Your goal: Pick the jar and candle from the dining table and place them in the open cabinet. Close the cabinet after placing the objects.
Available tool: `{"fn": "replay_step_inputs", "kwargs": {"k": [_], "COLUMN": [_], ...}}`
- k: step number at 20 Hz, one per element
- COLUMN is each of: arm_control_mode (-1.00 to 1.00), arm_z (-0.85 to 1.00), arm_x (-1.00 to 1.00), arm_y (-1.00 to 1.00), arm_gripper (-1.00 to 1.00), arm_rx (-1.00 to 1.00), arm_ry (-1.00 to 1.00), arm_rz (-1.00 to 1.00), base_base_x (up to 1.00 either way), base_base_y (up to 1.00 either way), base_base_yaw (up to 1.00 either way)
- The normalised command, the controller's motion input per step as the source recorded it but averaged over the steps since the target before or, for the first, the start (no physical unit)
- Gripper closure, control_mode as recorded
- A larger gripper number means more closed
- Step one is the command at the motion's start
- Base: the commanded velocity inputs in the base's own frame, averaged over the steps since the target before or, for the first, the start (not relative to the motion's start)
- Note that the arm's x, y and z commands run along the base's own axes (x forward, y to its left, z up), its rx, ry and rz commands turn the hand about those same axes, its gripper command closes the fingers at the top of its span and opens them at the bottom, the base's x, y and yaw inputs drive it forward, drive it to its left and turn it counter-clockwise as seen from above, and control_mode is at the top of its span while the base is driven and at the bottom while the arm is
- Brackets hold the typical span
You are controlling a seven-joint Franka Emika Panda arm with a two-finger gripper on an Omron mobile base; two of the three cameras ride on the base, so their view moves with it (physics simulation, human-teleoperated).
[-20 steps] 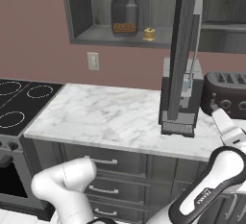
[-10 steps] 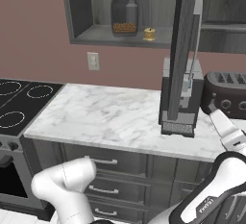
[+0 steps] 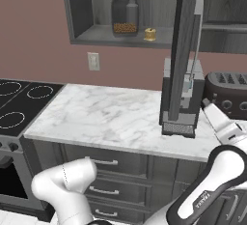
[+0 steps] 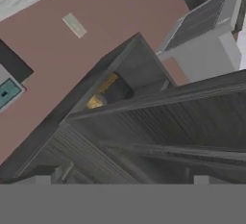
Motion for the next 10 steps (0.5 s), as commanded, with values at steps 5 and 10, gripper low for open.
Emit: {"fn": "replay_step_inputs", "kwargs": {"k": [5,10], "arm_control_mode": [-1.0,-1.0], "arm_z": [0.24,0.49], "arm_x": [0.06,-0.14], "arm_y": [0.23,0.3], "arm_gripper": [-1.0,-1.0], "arm_rx": [-0.01,-0.01], "arm_ry": [-0.03,-0.17], "arm_rz": [0.05,0.05], "base_base_x": [0.0,0.0], "base_base_y": [0.0,0.0], "base_base_yaw": [0.0,0.0]}}
